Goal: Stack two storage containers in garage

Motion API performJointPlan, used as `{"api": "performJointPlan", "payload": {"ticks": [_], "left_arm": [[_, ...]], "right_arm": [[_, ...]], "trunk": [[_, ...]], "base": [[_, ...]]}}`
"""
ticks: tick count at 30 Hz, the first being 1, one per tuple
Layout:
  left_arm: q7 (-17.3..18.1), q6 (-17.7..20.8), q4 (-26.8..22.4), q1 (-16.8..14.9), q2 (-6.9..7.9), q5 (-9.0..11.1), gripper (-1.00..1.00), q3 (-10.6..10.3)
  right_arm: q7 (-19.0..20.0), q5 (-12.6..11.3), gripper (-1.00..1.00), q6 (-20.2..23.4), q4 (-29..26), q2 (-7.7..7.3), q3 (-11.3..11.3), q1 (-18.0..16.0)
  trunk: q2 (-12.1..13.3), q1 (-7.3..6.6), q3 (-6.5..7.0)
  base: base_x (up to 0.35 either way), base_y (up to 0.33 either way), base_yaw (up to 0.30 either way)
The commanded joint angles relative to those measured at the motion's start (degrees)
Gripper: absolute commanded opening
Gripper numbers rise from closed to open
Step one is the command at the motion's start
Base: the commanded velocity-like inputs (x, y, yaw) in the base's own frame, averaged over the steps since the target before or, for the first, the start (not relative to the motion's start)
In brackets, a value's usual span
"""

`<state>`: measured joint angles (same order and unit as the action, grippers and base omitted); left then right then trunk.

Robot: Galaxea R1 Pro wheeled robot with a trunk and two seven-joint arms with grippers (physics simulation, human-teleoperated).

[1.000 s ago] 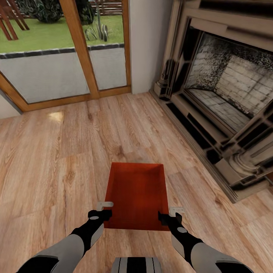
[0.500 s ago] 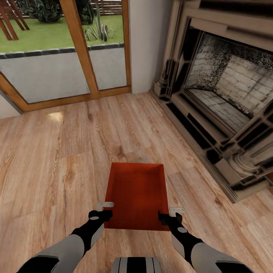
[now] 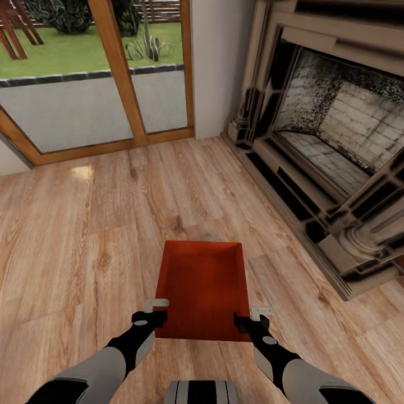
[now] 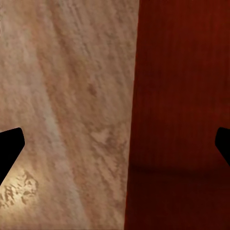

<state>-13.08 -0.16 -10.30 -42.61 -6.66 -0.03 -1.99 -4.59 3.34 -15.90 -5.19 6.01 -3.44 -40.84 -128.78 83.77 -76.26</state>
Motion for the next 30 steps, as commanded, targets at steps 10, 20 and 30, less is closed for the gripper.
{"api": "performJointPlan", "payload": {"ticks": [10, 20, 30], "left_arm": [[-0.3, 0.0, 0.0, 0.0, -0.02, 0.0, 1.00, -0.2], [-0.4, 0.0, 0.0, 0.0, -0.02, 0.0, 1.00, -0.2], [-0.4, 0.0, -0.1, 0.0, -0.02, 0.0, 1.00, -0.2]], "right_arm": [[-0.2, 0.4, 1.00, -0.2, 0.1, -0.03, -0.3, 0.0], [-0.2, 0.4, 1.00, -0.2, 0.1, -0.03, -0.3, 0.0], [-0.2, 0.4, 1.00, -0.2, 0.0, 0.03, -0.3, 0.0]], "trunk": [[-2.4, 1.31, -1.11], [-4.8, 2.63, -2.19], [-4.8, 2.63, -2.19]], "base": [[0.000, 0.000, 0.000], [0.000, 0.000, 0.000], [0.000, 0.000, 0.000]]}}
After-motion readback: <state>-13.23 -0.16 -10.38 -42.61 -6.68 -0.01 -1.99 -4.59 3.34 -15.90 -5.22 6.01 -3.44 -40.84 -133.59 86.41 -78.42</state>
